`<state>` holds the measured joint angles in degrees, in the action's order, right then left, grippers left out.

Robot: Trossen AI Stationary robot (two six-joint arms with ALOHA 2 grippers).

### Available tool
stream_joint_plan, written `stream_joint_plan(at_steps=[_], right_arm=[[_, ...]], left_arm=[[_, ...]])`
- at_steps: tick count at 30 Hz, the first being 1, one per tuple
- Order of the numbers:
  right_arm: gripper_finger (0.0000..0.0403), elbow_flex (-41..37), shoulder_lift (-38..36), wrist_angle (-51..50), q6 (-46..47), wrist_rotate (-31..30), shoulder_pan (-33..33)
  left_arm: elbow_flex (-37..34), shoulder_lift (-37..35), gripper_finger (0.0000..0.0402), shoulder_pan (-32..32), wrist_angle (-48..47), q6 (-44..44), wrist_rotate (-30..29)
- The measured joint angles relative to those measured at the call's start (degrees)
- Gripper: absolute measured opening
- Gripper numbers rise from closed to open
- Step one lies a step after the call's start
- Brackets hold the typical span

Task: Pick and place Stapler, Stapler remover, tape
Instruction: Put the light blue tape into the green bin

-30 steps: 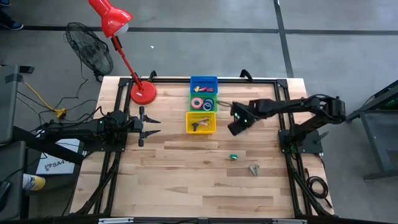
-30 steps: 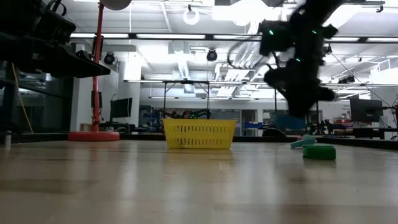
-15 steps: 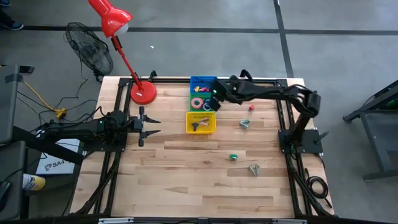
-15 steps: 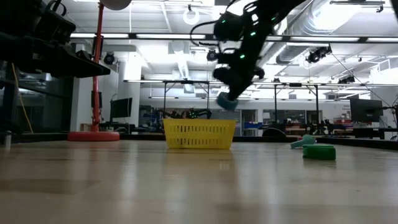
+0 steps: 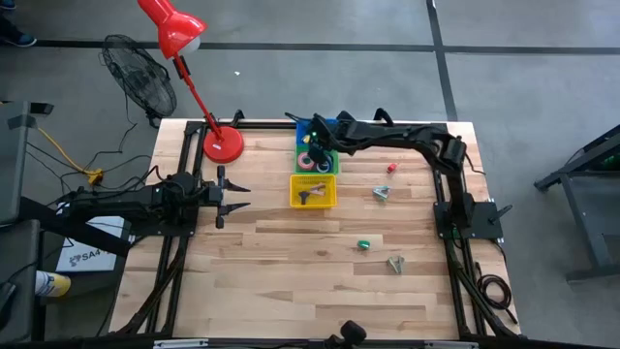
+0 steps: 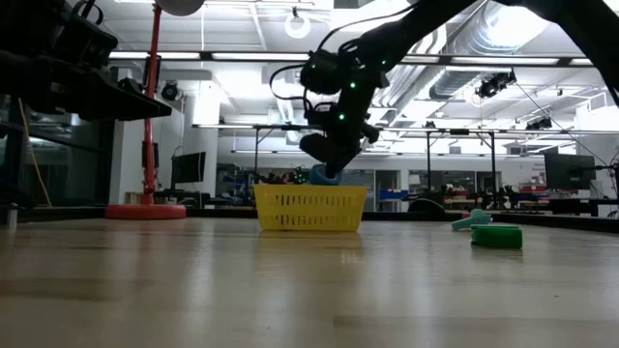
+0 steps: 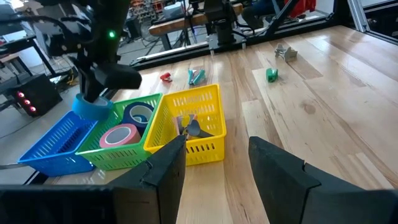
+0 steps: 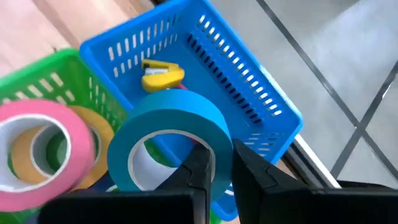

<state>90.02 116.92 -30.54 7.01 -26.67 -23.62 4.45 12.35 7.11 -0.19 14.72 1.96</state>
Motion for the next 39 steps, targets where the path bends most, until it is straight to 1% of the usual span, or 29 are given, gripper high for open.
stream_joint_plan(at_steps=[4,10,13,15,21,24,34,39], right_arm=[[0.0028,0.04,0.84,0.74,-0.01,-0.46,0.60],[0.0034,0.04,1.06,1.28,0.30,-3.30,1.36],[0.0049,0.04,1.06,1.11,0.49,-2.89,1.58],[0.0053,0.02,1.06,0.86,0.48,-2.71,1.92],[0.0041,-0.08,1.06,-0.56,0.48,-1.54,3.17],[0.0044,-0.41,1.06,-0.34,0.50,-0.81,3.49],[0.0119,-0.94,1.06,-0.31,1.93,-0.91,3.48],[0.0147,-0.94,0.96,-0.37,1.97,-1.46,3.53]], left_arm=[[0.00,-0.01,0.0172,0.00,0.00,0.00,0.00],[0.00,0.01,0.0172,-0.01,0.00,0.00,-0.01],[0.00,0.01,0.0172,0.00,-0.01,0.00,0.00],[0.00,0.01,0.0172,-0.02,0.00,0.00,0.00],[0.00,0.01,0.0172,0.00,-0.02,0.00,-0.02],[0.00,-0.01,0.0172,0.00,0.00,0.00,-0.02],[0.00,0.01,0.0172,0.00,0.00,0.00,0.00],[0.00,0.01,0.0172,0.00,0.00,0.00,0.00]])
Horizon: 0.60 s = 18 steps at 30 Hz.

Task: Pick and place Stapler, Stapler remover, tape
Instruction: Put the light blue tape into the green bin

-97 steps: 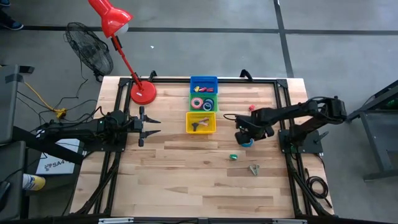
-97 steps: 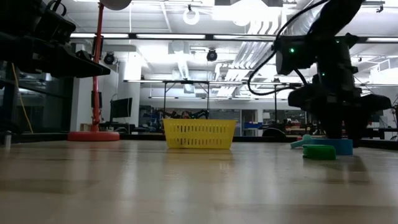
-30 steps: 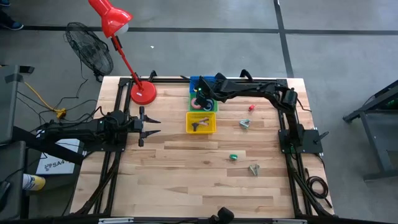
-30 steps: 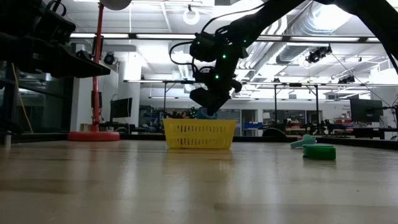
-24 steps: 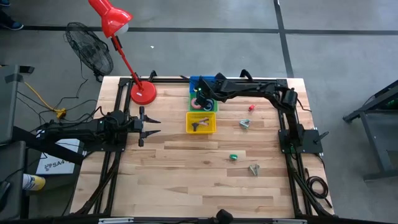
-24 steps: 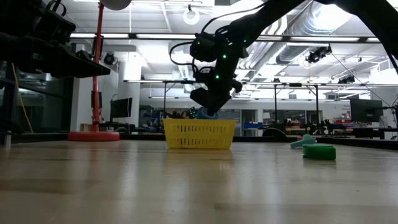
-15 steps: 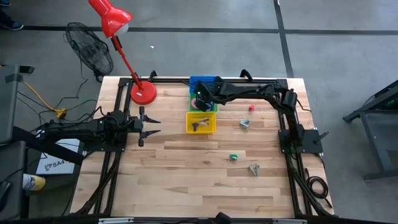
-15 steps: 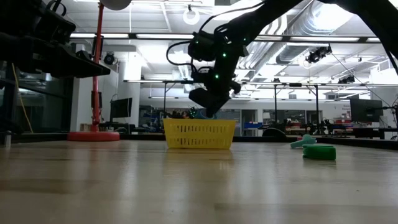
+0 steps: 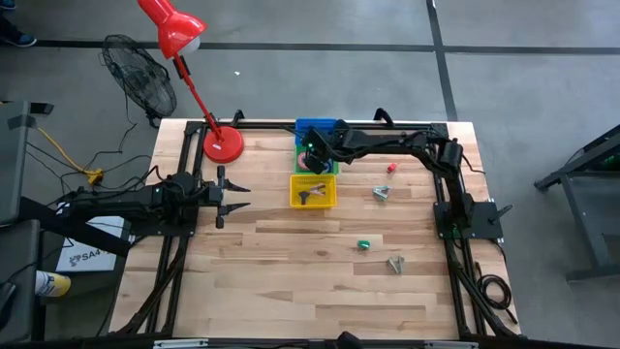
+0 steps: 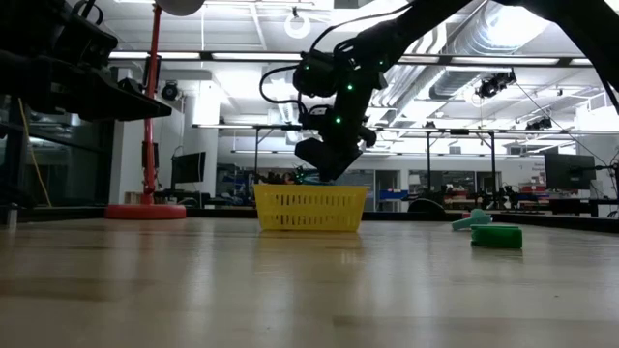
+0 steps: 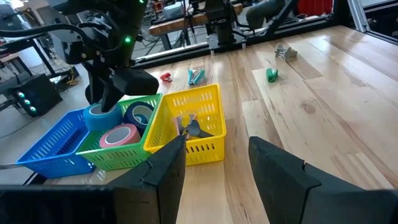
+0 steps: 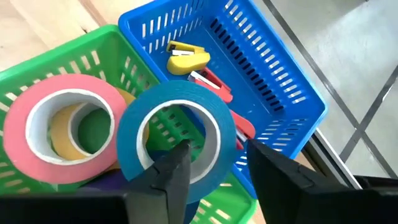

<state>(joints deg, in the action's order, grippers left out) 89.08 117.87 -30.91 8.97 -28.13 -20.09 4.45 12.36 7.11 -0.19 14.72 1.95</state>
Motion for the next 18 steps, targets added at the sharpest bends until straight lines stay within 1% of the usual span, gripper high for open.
stream_joint_plan(at_steps=[6,9,13,18], right_arm=[[0.0157,0.00,-0.16,-0.55,-0.32,2.19,0.26],[0.0157,0.00,-0.16,-1.24,-0.85,1.08,0.26],[0.0157,0.00,-1.19,-1.53,-4.80,0.72,0.34],[0.0153,0.02,-3.42,-2.74,-8.82,2.75,0.52]], left_arm=[[0.00,0.00,0.0172,0.00,-0.01,0.00,-0.01],[0.00,0.00,0.0172,0.00,0.00,0.00,0.00],[0.00,0.00,0.0172,0.00,0.00,0.00,-0.02],[0.00,0.00,0.0172,0.00,0.00,0.00,0.00]])
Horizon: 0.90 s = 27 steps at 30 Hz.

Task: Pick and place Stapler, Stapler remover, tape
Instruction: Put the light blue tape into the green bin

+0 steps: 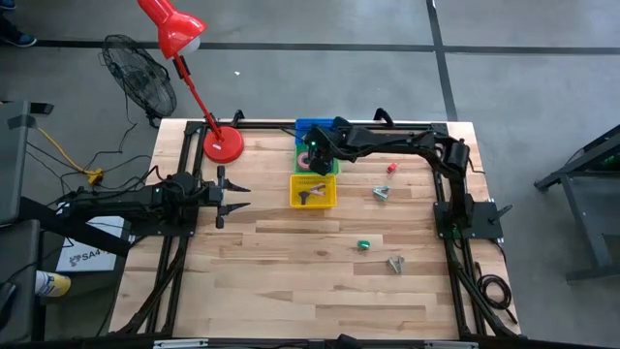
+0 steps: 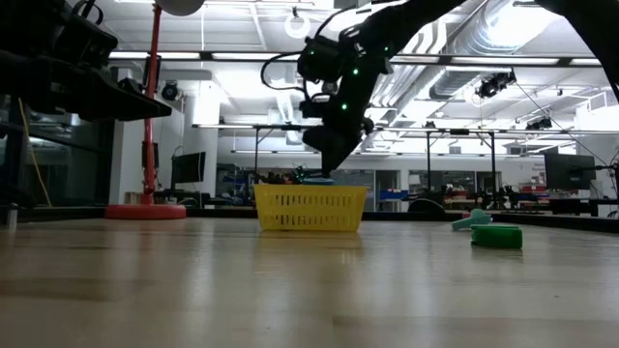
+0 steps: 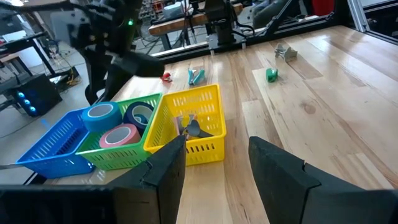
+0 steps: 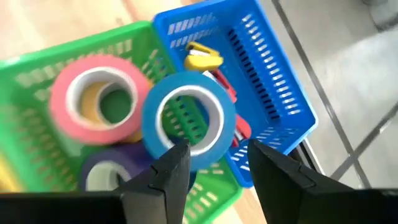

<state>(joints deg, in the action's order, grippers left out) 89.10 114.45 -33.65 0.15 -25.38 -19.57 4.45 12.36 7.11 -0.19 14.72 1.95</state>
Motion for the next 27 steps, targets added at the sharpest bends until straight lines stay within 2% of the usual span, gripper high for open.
stream_joint_plan(at_steps=[4,7,14,19,21,24,27], right_arm=[[0.0143,0.00,-2.63,-2.52,-1.75,2.45,-0.40],[0.0121,0.04,-3.96,-3.60,-3.77,5.19,-1.74],[0.0010,0.07,-4.26,-3.16,-6.79,13.15,-5.07],[0.0004,0.07,-3.82,-1.62,-8.73,19.85,-4.18],[0.0003,0.06,-3.41,0.53,-10.19,19.58,-3.47],[0.0001,-1.44,-2.86,5.15,-10.67,15.08,-2.72],[0.0001,-4.28,-2.86,7.86,-8.21,14.31,-2.35]], left_arm=[[0.00,0.00,0.0172,0.00,-0.01,0.00,0.00],[0.00,0.00,0.0172,0.00,0.00,0.00,0.01],[0.00,-0.02,0.0172,0.00,0.00,0.00,-0.01],[0.00,0.00,0.0172,0.00,-0.02,0.00,-0.01],[0.00,0.00,0.0172,-0.02,-0.02,0.00,0.01],[0.00,-0.01,0.0172,0.00,0.00,-0.01,0.01],[0.00,-0.02,0.0172,0.00,0.01,0.00,-0.02]])
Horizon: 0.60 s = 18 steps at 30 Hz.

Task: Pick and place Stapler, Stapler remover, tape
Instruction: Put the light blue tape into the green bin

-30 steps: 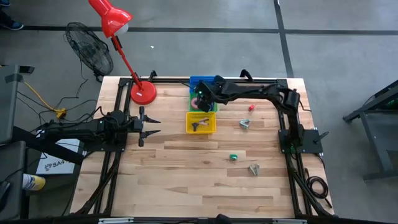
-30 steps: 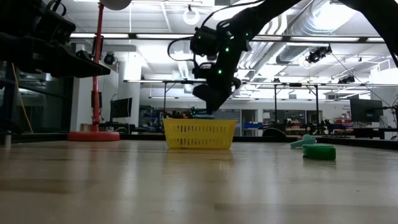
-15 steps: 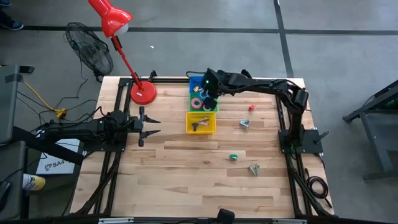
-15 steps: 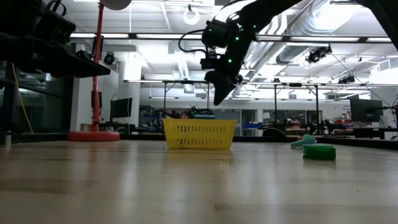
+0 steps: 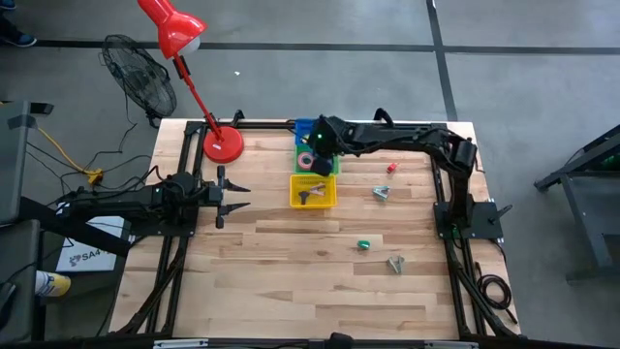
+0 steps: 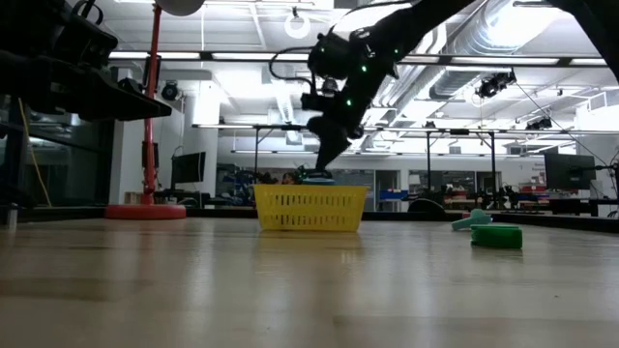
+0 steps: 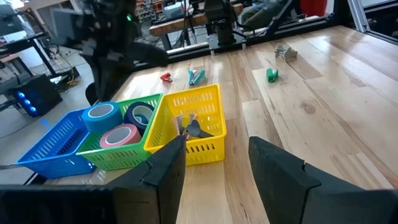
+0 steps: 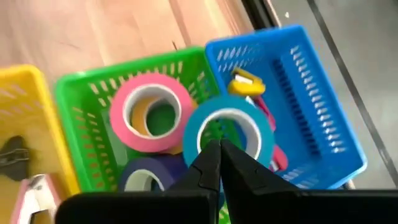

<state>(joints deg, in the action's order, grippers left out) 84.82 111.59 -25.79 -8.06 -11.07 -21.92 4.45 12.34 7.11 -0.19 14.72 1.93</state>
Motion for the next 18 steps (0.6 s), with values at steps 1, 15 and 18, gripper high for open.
stream_joint_plan(at_steps=[1,15,18], right_arm=[[0.0001,-0.95,0.04,0.92,0.83,-0.45,0.26],[0.0000,-7.80,-0.31,9.32,3.53,-3.59,2.09],[0.0000,-8.92,-0.31,9.60,3.55,-3.44,1.92]], left_arm=[[0.00,0.01,0.0172,0.00,-0.02,0.00,0.01],[0.00,0.02,0.0172,0.00,-0.02,0.00,0.02],[0.00,0.02,0.0172,0.00,0.00,0.00,0.02]])
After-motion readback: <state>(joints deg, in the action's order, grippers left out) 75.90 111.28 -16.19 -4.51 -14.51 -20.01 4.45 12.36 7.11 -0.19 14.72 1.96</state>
